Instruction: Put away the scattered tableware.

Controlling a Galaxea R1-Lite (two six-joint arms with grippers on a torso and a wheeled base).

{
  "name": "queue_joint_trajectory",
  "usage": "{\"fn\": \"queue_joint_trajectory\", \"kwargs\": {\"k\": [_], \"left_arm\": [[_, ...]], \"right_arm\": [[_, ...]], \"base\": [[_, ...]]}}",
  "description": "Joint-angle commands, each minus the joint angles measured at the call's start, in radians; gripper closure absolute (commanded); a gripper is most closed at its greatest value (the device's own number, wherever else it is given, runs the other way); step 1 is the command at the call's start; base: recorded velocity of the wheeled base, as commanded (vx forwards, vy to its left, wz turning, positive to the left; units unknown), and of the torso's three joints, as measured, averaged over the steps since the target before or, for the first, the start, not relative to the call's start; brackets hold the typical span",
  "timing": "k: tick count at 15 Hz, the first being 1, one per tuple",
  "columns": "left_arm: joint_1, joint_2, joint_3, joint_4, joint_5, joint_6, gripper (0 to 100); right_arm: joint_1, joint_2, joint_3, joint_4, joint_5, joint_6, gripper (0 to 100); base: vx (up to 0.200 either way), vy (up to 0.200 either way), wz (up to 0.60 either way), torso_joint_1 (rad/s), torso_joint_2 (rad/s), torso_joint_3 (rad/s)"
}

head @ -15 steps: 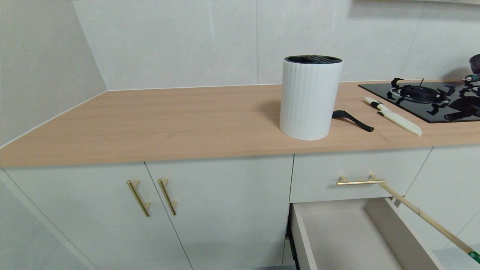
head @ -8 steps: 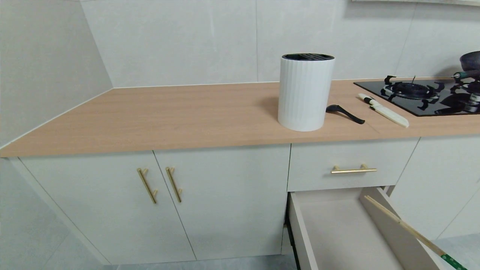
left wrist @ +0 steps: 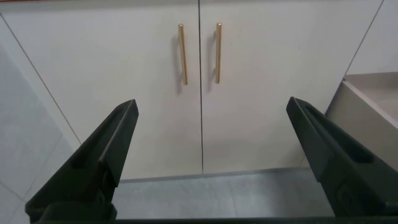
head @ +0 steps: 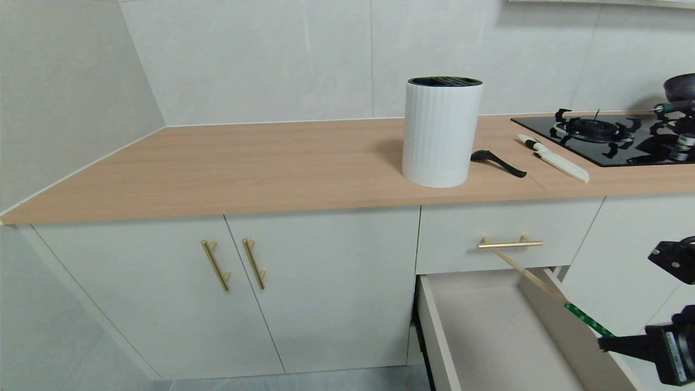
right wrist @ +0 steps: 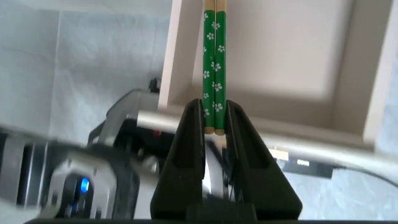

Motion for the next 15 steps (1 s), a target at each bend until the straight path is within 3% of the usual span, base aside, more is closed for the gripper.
{"fn": "queue_joint_trajectory", "kwargs": {"k": [1, 4, 10, 15], "left_arm": [[0.000, 0.000, 0.000, 0.000, 0.000, 0.000, 0], [0.000, 0.000, 0.000, 0.000, 0.000, 0.000, 0], [0.000, 0.000, 0.000, 0.000, 0.000, 0.000, 0], [0.000, 0.000, 0.000, 0.000, 0.000, 0.000, 0]], "right_arm": [[0.000, 0.139, -0.008, -0.057, -0.001, 0.001, 100], [0.002, 0.238, -0.006, -0.138, -0.001, -0.001, 100], [0.020, 0.342, -0.006, -0.155, -0.001, -0.001, 100], [0.028, 0.439, -0.008, -0.310, -0.002, -0.002, 100]], "base": [[0.000, 0.000, 0.00, 0.000, 0.00, 0.000], [0.000, 0.000, 0.00, -0.084, 0.30, 0.212], [0.000, 0.000, 0.00, -0.083, 0.44, 0.348], [0.000, 0.000, 0.00, -0.017, 0.22, 0.202]]}}
